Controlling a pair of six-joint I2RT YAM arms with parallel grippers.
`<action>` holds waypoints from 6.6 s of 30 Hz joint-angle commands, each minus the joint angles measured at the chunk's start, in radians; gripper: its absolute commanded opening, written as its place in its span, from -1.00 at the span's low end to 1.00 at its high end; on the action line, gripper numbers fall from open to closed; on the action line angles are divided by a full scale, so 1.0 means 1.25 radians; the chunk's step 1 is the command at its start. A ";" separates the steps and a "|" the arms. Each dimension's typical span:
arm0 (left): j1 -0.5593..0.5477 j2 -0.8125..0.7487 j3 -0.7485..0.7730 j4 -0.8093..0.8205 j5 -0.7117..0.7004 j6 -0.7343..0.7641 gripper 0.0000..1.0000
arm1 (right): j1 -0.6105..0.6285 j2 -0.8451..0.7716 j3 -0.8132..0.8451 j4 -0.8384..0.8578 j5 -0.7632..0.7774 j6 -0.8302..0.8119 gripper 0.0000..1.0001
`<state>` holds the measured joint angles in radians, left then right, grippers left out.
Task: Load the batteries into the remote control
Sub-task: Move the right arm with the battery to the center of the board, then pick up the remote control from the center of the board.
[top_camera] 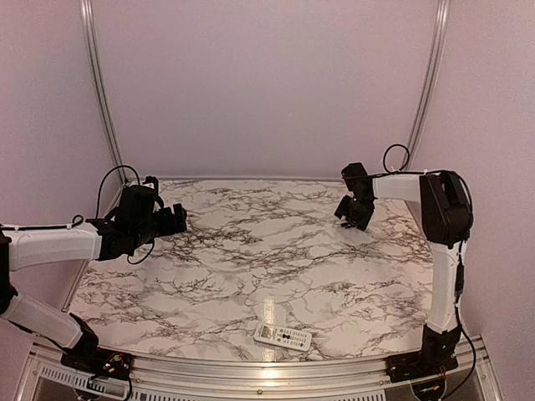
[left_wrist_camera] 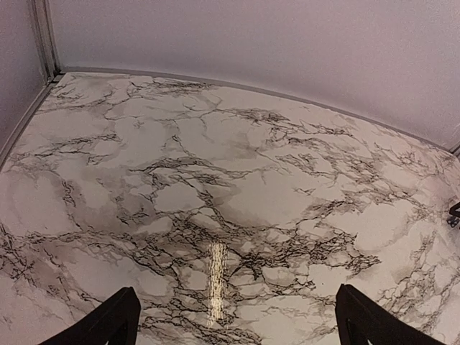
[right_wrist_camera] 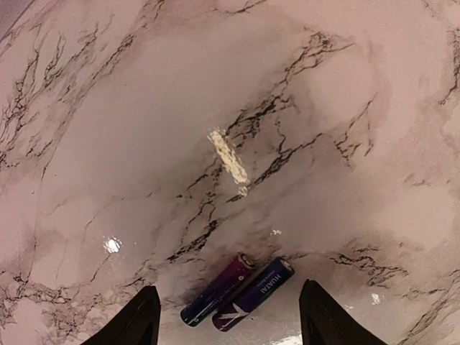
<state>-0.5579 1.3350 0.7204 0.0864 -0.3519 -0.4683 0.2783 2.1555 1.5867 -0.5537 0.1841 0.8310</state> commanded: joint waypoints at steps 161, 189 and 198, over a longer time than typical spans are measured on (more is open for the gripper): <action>-0.002 -0.218 -0.062 -0.027 0.108 0.036 0.98 | 0.662 -0.349 -0.128 -0.322 -0.290 -0.742 0.92; -0.002 -0.242 -0.123 0.003 0.113 0.018 0.98 | 0.785 -0.060 -0.030 -0.427 -0.186 -0.704 0.45; -0.002 -0.263 -0.122 -0.016 0.087 0.017 0.98 | 0.790 -0.035 -0.017 -0.427 -0.151 -0.704 0.00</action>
<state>-0.5583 1.0378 0.5793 0.0704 -0.2180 -0.4461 1.2545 2.0884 1.5330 -1.0798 -0.0422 -0.0547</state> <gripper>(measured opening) 0.989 0.555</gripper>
